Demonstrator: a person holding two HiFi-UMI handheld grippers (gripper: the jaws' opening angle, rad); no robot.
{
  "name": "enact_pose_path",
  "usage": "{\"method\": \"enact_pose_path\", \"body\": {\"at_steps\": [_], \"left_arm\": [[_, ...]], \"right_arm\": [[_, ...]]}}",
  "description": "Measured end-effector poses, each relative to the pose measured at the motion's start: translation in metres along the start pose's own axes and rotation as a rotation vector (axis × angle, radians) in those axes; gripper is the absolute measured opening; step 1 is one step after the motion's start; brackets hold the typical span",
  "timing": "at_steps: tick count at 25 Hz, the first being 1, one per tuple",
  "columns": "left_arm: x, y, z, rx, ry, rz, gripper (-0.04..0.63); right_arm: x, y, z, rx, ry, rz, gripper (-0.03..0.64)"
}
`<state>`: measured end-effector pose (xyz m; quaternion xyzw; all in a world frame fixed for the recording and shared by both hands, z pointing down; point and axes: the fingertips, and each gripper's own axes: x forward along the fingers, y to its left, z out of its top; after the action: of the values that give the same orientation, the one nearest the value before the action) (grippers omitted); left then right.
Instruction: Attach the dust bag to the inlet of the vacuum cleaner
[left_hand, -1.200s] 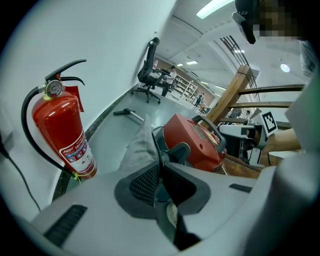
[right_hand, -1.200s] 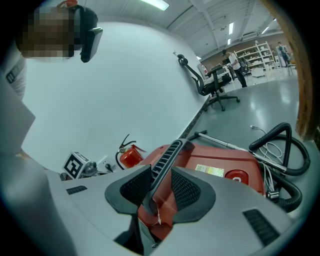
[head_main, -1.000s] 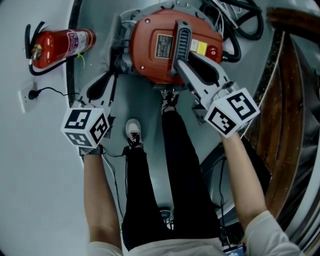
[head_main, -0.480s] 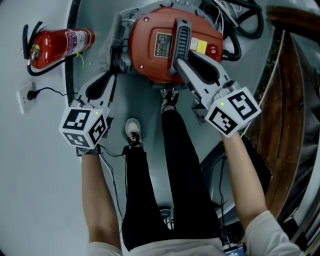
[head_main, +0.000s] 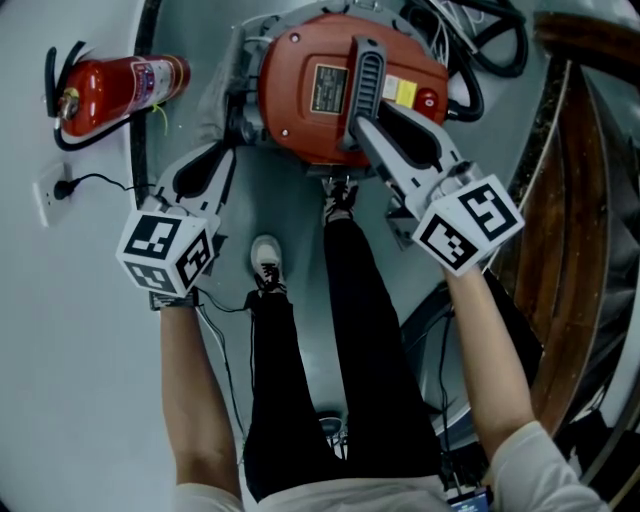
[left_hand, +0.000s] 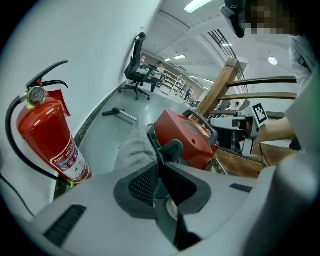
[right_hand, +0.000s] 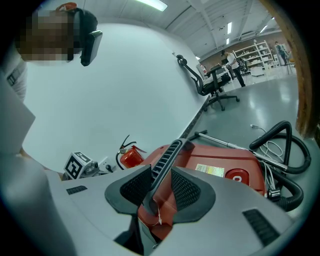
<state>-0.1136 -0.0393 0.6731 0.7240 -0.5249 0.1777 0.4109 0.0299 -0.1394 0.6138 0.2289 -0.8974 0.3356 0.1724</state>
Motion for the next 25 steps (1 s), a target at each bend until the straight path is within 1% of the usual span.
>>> {"method": "enact_pose_path", "body": {"at_steps": [9,10,13,14,16,18,23,25], "left_arm": [[0.0020,-0.0078,0.0006,0.049,0.030,-0.052,0.048],[0.0013,-0.0092,0.0010,0.055,0.028,-0.053,0.031],[0.0012,-0.0094,0.0010,0.090,0.031,-0.011,0.023],[0.0009,-0.0087,0.0008,0.085,0.024,0.001,0.025],[-0.0015,-0.0070,-0.0002,0.041,-0.007,0.011,0.037],[-0.0030,-0.0061,-0.0014,0.019,-0.024,0.021,0.040],[-0.0031,-0.0047,-0.0023,0.042,-0.014,0.056,0.047],[-0.0041,-0.0048,-0.0059,0.047,-0.002,0.062,0.048]], "right_arm": [[0.0001,0.0000,-0.0003,0.010,-0.003,-0.010,0.132],[0.0001,-0.0001,-0.0002,0.010,-0.003,-0.010,0.132],[0.0004,-0.0007,0.0004,0.008,0.002,-0.007,0.132],[0.0007,-0.0007,0.0003,0.007,0.006,-0.003,0.132],[0.0013,0.0003,-0.0005,0.004,0.015,0.006,0.133],[0.0011,0.0005,-0.0008,0.006,0.017,0.008,0.133],[-0.0026,-0.0021,0.0014,0.012,-0.001,-0.011,0.133],[-0.0053,-0.0012,0.0011,-0.032,0.013,-0.016,0.133]]}}
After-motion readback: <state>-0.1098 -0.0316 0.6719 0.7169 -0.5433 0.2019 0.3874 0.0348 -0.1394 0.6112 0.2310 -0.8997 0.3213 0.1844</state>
